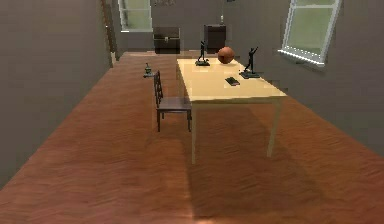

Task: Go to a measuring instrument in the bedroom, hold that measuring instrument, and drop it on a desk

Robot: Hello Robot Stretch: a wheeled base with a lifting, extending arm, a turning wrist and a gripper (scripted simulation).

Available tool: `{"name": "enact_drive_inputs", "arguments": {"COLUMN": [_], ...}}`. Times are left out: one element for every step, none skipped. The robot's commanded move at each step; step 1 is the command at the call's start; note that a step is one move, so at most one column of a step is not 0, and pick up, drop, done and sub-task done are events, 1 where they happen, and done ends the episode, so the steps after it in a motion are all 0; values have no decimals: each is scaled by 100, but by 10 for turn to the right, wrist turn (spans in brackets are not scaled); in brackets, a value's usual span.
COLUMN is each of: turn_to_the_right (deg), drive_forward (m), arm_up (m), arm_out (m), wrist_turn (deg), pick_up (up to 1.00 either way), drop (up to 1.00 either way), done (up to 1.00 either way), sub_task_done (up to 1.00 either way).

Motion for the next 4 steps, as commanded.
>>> {"name": "enact_drive_inputs", "arguments": {"turn_to_the_right": [0,0,0,0], "drive_forward": [0,0,0,0], "arm_up": [0,0,0,0], "arm_out": [0,0,0,0], "wrist_turn": [450,450,450,60], "pick_up": [0,0,0,0], "drop": [0,0,0,0], "done": [0,0,0,0], "sub_task_done": [0,0,0,0]}}
